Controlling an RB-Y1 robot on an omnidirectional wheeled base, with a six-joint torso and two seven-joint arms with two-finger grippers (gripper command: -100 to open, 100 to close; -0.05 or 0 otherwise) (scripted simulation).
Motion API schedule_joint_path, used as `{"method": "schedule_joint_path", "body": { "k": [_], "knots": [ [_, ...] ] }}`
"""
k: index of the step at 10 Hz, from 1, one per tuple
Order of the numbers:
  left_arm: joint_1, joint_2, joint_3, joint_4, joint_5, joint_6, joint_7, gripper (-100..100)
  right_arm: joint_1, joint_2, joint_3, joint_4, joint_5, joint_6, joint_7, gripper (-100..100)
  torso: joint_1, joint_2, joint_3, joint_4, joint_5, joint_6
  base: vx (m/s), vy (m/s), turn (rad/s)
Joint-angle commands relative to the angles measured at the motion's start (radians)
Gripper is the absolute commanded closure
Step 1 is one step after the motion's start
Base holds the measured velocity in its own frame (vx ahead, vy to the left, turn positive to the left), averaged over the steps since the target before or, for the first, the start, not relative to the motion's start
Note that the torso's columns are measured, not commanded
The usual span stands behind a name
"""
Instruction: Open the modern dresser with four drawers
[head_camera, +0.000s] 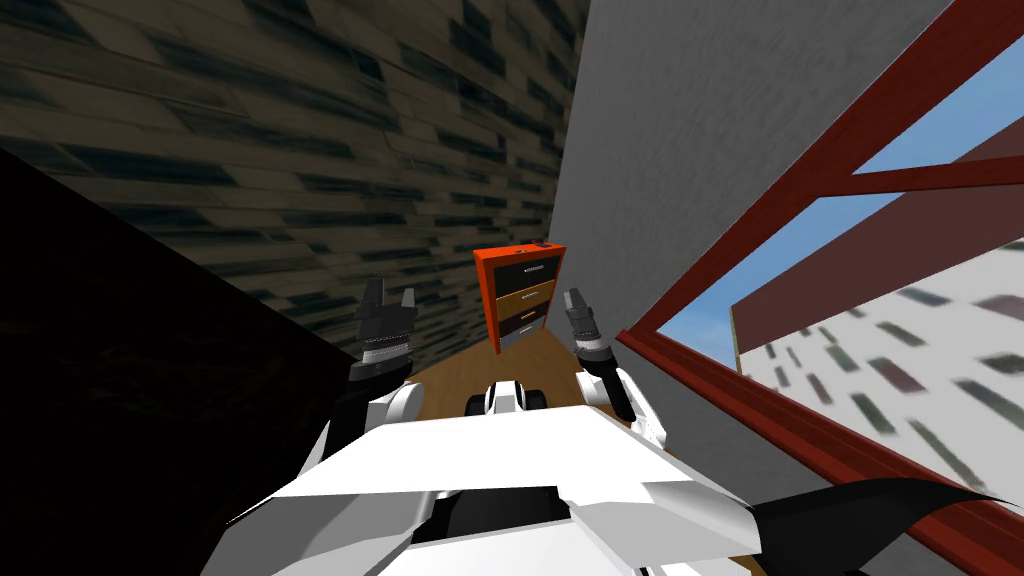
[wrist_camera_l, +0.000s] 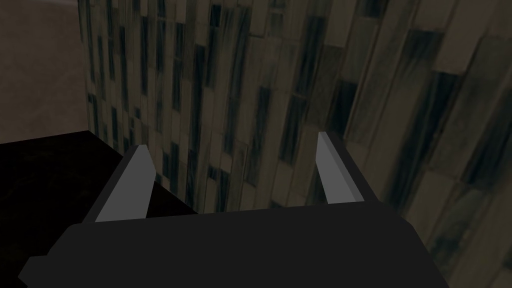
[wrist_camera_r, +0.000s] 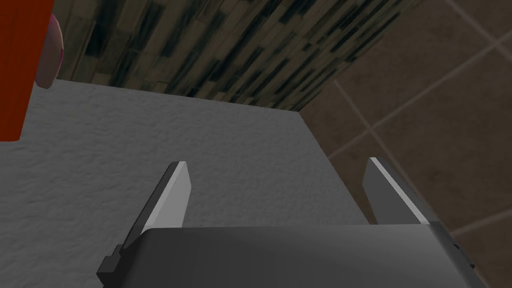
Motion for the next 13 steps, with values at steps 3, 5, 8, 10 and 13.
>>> {"method": "schedule_joint_path", "body": {
  "k": [3,5,8,10,13],
  "knots": [
    [0.0,0.0,0.0,0.0,0.0,0.0,0.0,0,-0.011,-0.019,-0.014,0.008,0.078,0.01,0.103,-100,0.001,-0.001,-0.001,0.0,0.0,0.0,0.051,0.008,0.013],
    [0.0,0.0,0.0,0.0,0.0,0.0,0.0,0,-0.022,-0.027,-0.026,0.014,0.145,0.02,0.169,-100,0.001,-0.001,-0.001,0.0,0.0,0.0,0.07,0.013,0.025],
    [0.0,0.0,0.0,0.0,0.0,0.0,0.0,0,-0.027,-0.03,-0.032,0.017,0.183,0.025,0.236,-100,0.001,-0.001,-0.001,0.0,0.0,0.0,0.061,0.009,0.013],
    [0.0,0.0,0.0,0.0,0.0,0.0,0.0,0,-0.033,-0.033,-0.038,0.02,0.219,0.03,0.282,-100,0.001,-0.001,0.0,0.0,0.0,0.0,0.053,0.01,0.018],
    [0.0,0.0,0.0,0.0,0.0,0.0,0.0,0,-0.045,-0.039,-0.05,0.029,0.294,0.041,0.369,-100,0.001,-0.001,-0.001,0.0,0.0,0.0,0.053,0.01,0.016]
  ]
}}
